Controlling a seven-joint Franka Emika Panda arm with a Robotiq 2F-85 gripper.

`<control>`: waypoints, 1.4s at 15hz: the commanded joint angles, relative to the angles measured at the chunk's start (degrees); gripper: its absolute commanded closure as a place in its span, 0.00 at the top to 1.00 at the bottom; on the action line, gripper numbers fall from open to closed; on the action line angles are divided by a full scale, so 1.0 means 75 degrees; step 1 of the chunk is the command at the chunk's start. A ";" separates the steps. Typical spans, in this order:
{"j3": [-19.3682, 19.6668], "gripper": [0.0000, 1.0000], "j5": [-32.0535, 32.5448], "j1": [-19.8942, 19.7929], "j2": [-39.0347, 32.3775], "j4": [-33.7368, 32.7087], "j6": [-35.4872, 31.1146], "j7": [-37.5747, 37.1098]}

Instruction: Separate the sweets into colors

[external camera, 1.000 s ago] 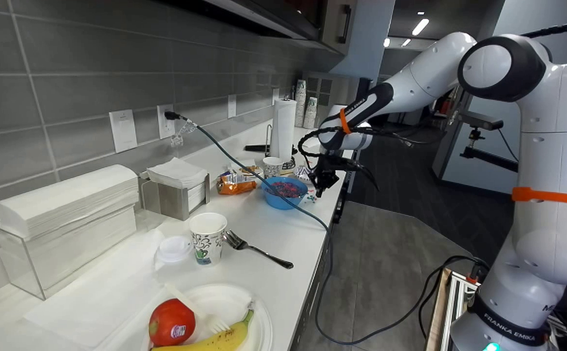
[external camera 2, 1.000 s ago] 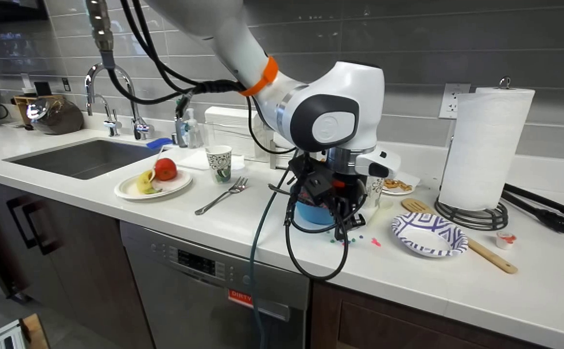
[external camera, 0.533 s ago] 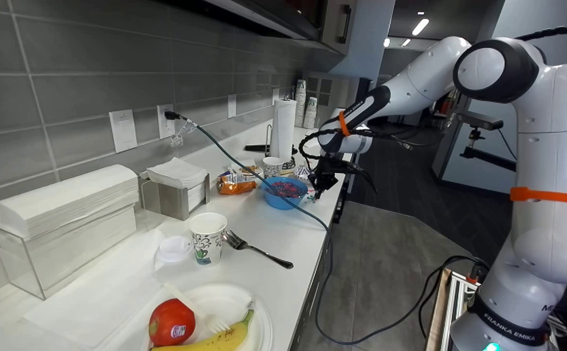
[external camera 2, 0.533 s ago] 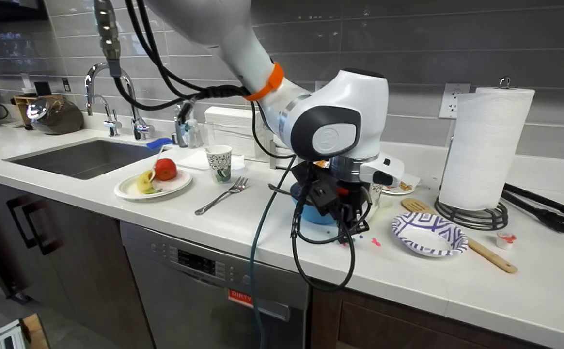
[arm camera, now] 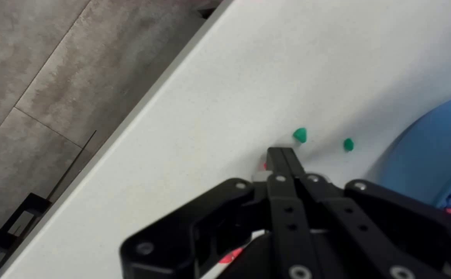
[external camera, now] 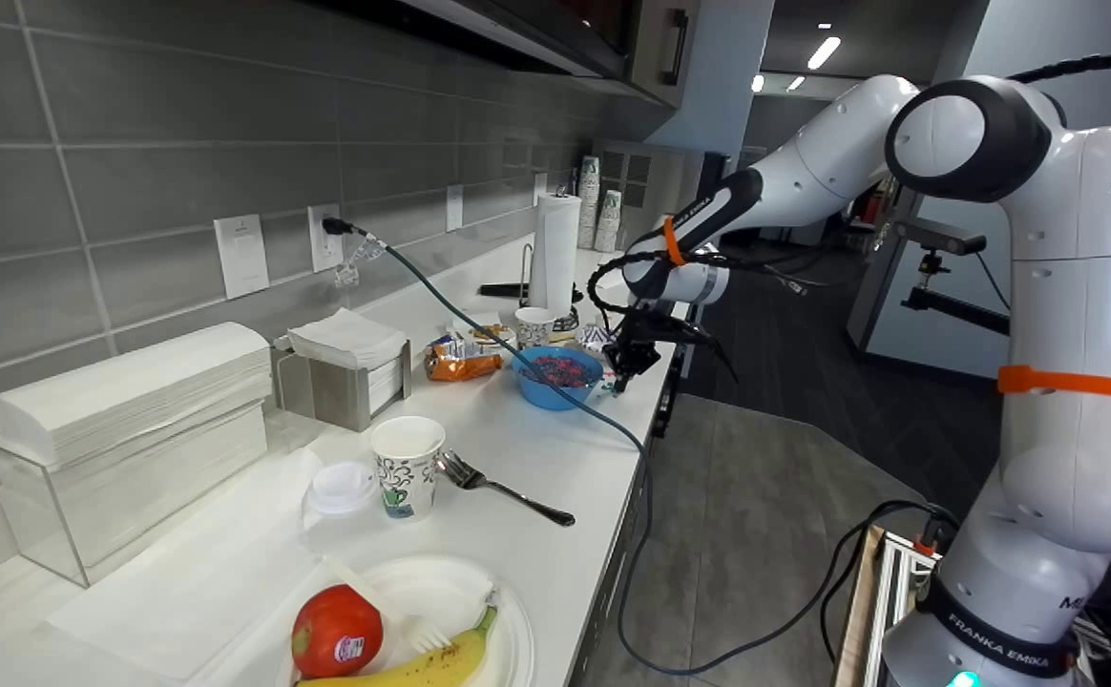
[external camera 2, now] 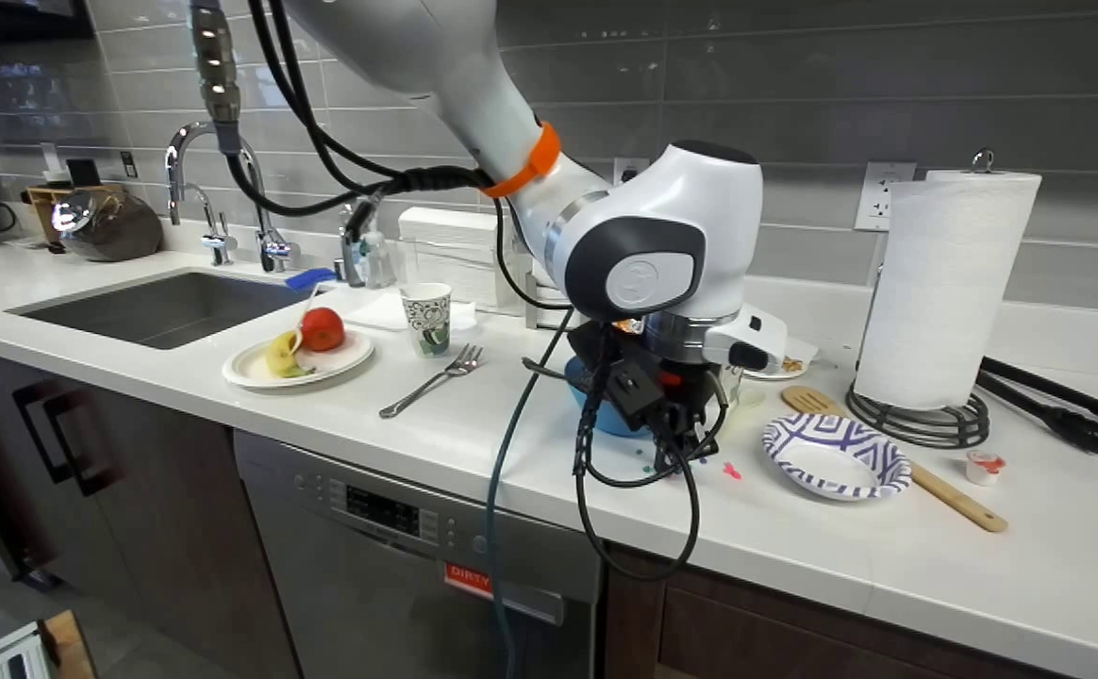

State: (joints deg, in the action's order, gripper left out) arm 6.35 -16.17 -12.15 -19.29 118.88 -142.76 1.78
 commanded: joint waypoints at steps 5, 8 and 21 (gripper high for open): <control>-0.0026 0.00 -0.0003 -0.0105 -0.0048 0.0082 0.0023 0.0272; 0.0122 0.00 0.0204 -0.0044 -0.0025 0.0058 0.0121 -0.0053; 0.0349 0.00 0.0719 -0.0084 -0.0355 0.0040 -0.1221 -0.0511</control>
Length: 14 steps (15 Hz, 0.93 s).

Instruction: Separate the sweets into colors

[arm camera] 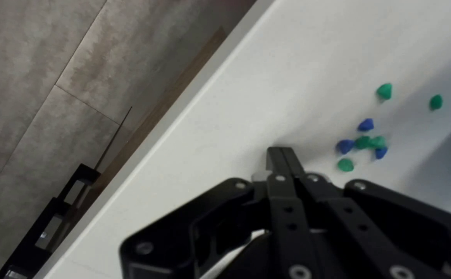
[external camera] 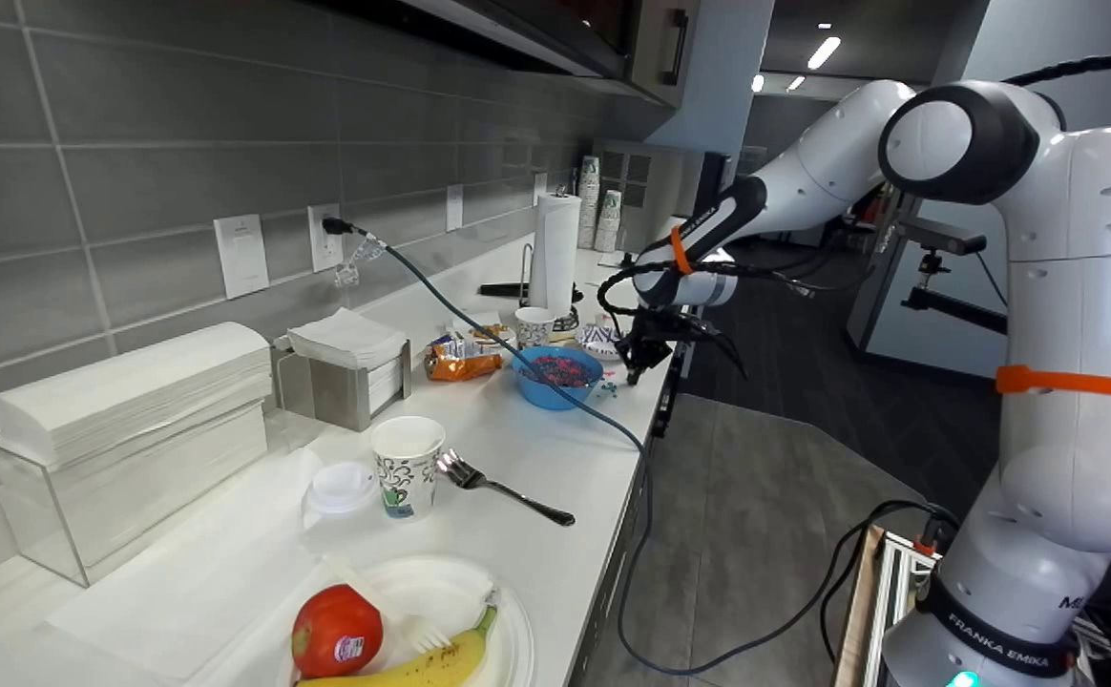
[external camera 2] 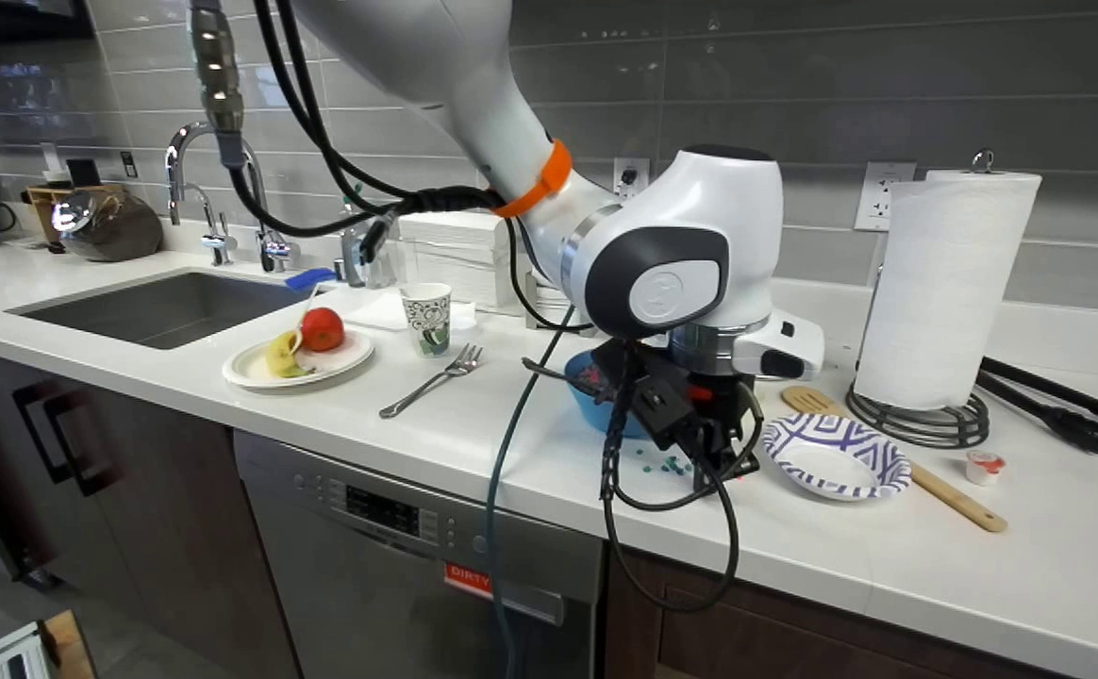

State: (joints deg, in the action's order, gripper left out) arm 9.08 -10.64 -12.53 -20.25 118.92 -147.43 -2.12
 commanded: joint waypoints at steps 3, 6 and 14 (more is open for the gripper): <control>-0.0274 0.00 -0.0368 -0.0214 -0.0340 0.0022 -0.1094 0.0326; -0.0546 0.00 -0.0677 -0.0385 -0.0424 0.0015 -0.1591 0.0664; -0.1016 0.00 -0.0778 -0.0729 -0.0445 0.0131 -0.2277 0.1005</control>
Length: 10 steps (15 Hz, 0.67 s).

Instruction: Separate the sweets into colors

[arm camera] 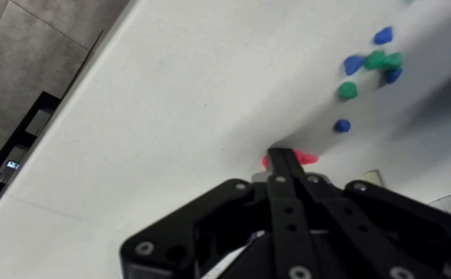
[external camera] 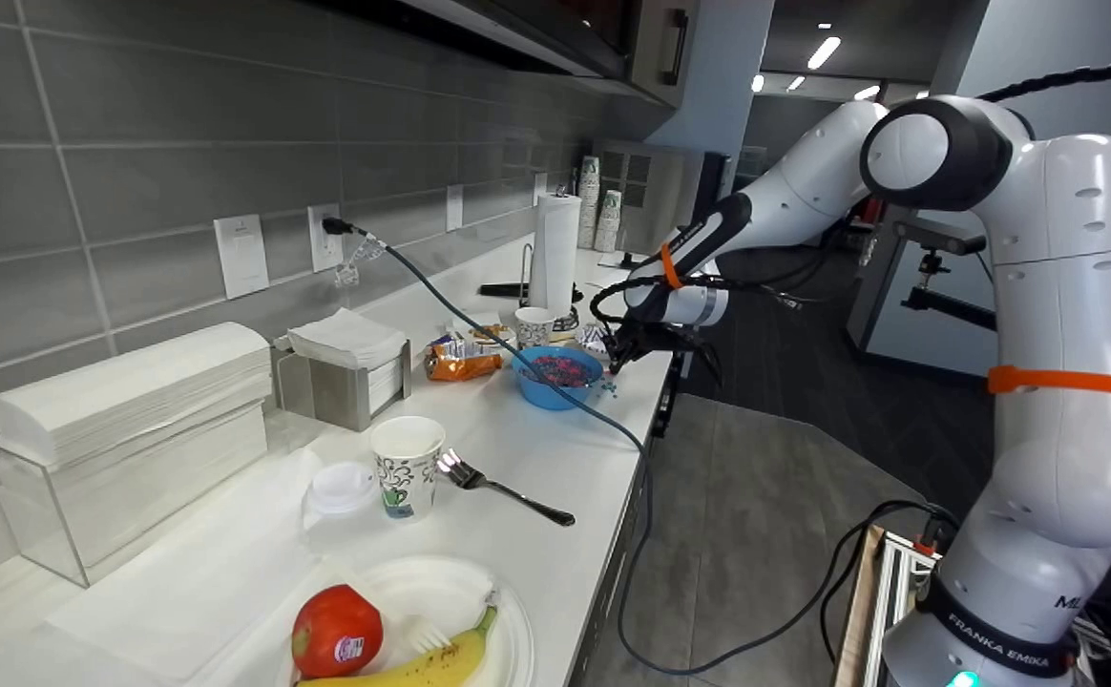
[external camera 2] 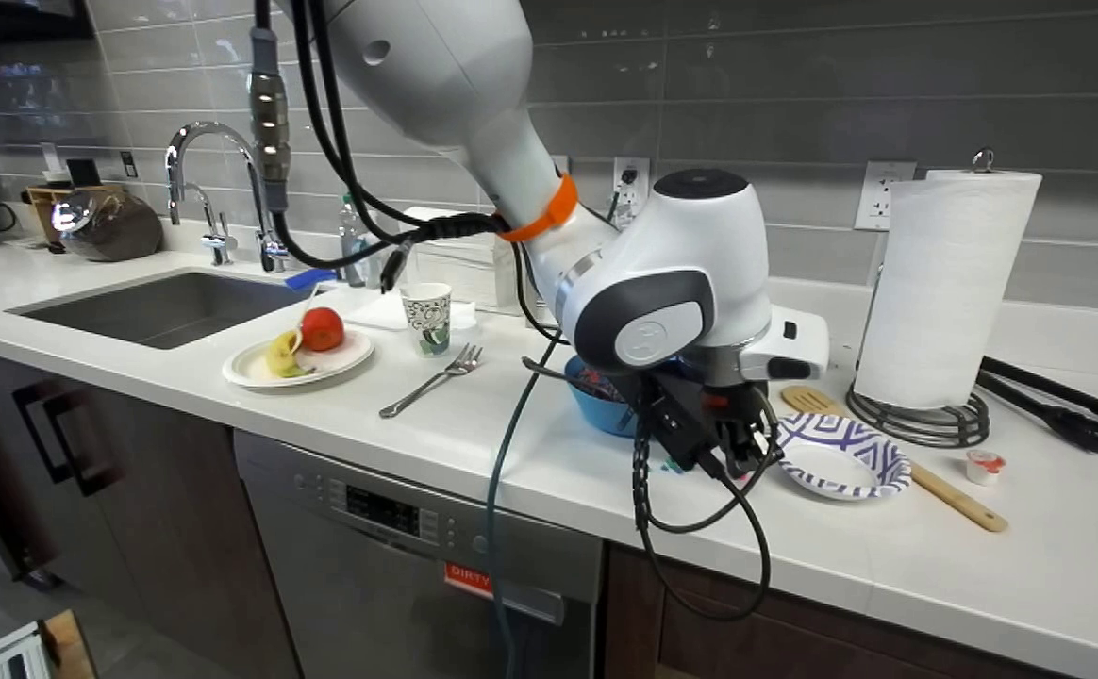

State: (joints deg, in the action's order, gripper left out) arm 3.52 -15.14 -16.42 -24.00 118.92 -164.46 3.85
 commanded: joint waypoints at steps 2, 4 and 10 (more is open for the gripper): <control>-0.0452 0.00 -0.0269 -0.0275 0.0285 0.0249 0.0078 0.0272; -0.0485 0.00 -0.0242 -0.0238 0.0489 0.0341 0.0253 0.0203; -0.0091 0.00 0.0009 0.0061 0.0790 0.0515 0.0892 -0.0320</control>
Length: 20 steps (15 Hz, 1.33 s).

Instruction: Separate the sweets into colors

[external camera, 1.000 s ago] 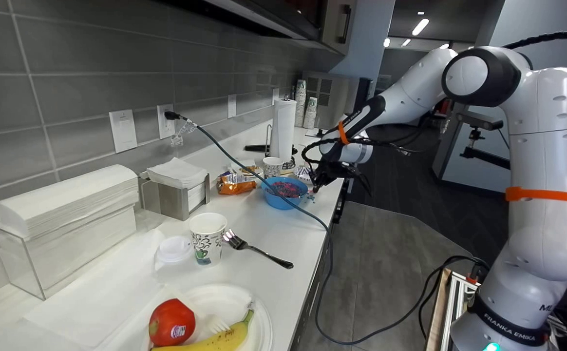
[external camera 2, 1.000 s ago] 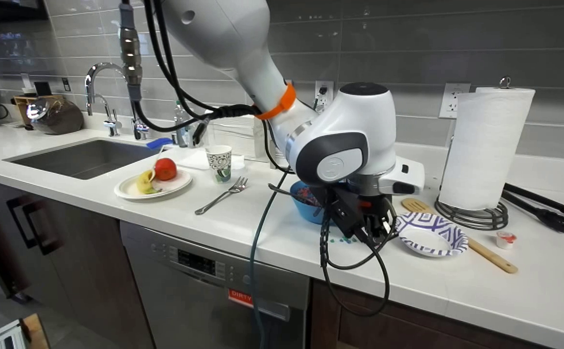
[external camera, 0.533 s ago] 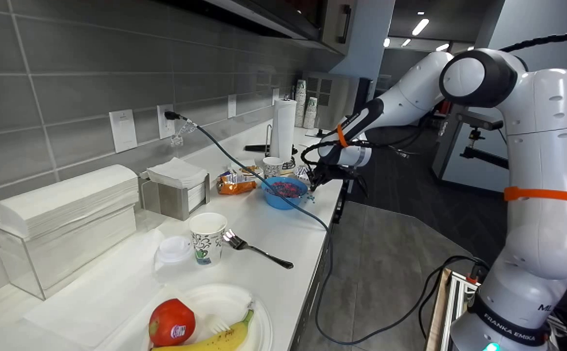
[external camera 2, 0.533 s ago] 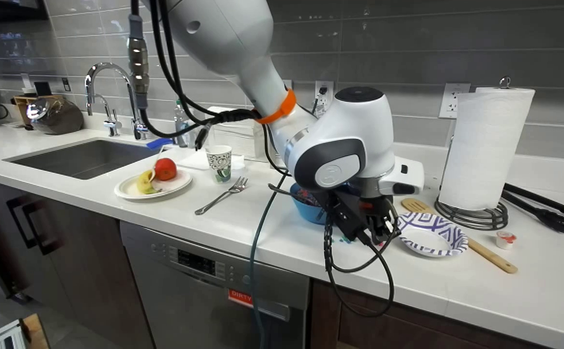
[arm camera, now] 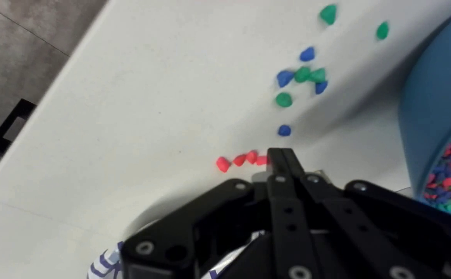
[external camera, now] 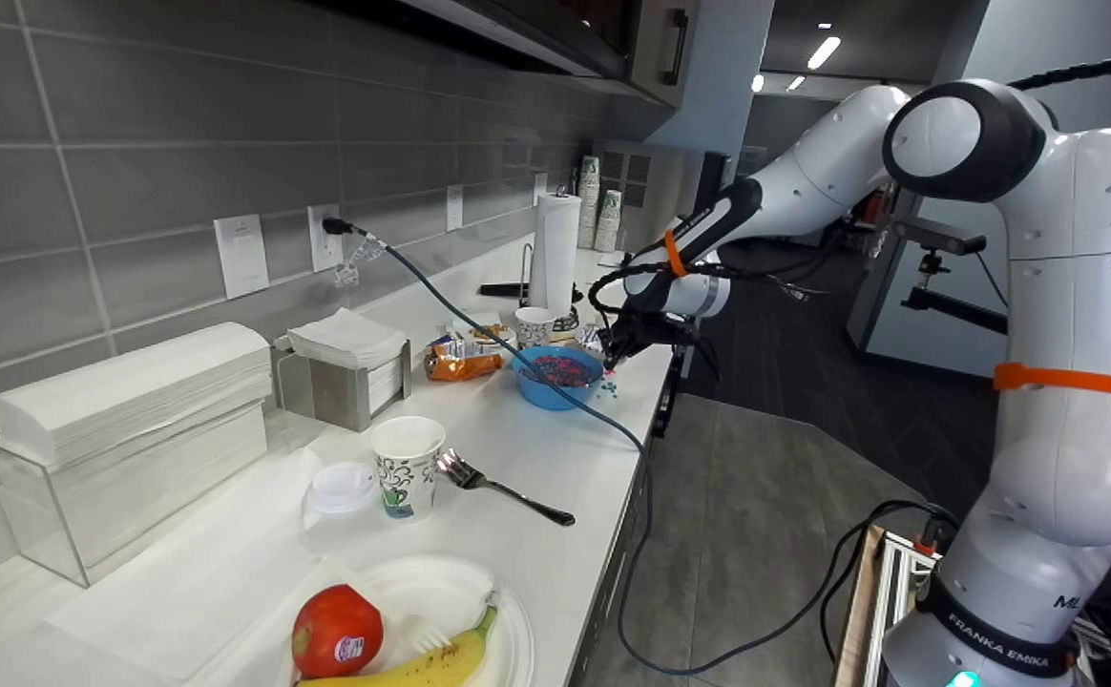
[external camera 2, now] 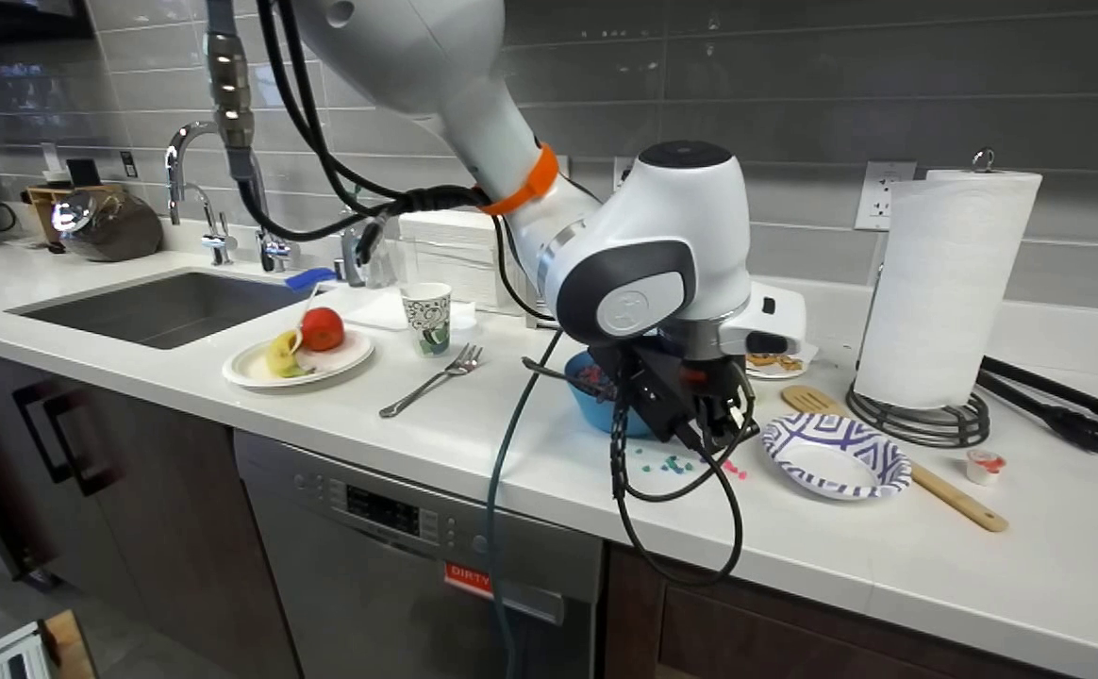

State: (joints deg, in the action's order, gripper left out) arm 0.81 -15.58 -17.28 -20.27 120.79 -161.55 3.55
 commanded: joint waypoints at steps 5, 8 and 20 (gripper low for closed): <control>0.0361 0.00 -0.0069 0.0235 0.0399 0.0335 0.0813 -0.0241; 0.0264 0.00 -0.0266 0.0206 0.0348 0.0316 0.0709 -0.0174; 0.0107 0.00 -0.0669 0.0175 0.0139 0.0297 0.0483 -0.0011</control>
State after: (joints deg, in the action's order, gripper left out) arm 2.06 -18.57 -15.87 -19.17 122.20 -157.02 2.28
